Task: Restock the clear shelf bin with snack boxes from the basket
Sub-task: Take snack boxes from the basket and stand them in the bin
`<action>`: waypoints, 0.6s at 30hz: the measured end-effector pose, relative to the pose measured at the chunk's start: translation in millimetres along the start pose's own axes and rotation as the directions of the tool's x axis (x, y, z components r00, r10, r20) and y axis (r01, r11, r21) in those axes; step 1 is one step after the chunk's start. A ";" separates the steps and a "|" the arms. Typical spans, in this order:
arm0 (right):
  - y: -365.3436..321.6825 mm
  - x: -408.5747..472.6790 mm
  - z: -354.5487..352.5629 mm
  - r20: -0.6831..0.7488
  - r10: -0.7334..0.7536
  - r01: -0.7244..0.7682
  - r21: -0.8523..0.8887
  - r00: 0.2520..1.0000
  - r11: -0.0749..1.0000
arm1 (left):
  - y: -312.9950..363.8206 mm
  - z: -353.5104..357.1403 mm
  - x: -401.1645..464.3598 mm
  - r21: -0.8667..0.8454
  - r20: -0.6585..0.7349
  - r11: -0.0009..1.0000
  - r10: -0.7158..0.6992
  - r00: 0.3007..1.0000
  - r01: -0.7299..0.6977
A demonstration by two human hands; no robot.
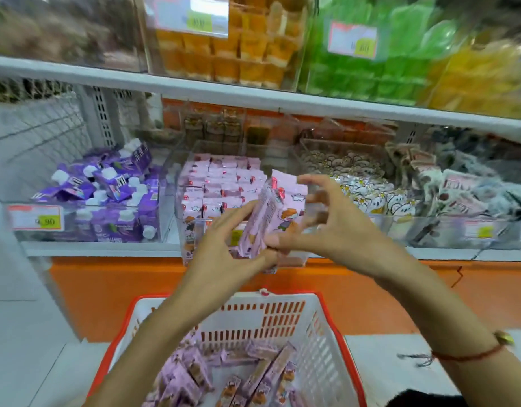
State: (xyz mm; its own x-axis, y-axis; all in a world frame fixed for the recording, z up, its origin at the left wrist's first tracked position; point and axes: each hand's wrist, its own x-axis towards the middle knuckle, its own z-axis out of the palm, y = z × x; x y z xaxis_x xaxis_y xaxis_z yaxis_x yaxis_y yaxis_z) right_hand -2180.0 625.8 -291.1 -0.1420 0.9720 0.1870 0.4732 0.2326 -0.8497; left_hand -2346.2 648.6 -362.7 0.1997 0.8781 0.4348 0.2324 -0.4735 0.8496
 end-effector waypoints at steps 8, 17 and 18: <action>-33.5 54.8 -43.4 0.142 -0.177 0.198 -0.149 0.974 0.969 | 20.1 -22.2 48.3 0.182 -0.054 0.973 0.155 0.986 -0.143; 9.1 121.8 -48.2 0.176 -0.036 0.146 -0.663 0.984 0.734 | -60.2 -52.6 57.6 0.239 -0.459 0.931 -0.142 0.877 0.276; 15.5 128.0 -41.3 0.213 0.017 0.140 -0.698 0.977 0.702 | -65.2 -50.1 58.2 0.241 -0.427 0.922 -0.180 0.886 0.304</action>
State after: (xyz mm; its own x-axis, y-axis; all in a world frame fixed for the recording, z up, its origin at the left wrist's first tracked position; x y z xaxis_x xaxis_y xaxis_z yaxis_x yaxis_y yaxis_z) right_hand -2154.9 755.2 -260.0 -0.3161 0.9466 0.0636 0.9193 0.3222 -0.2259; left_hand -2397.4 734.0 -377.9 -0.2712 0.8929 0.3595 0.5042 -0.1863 0.8433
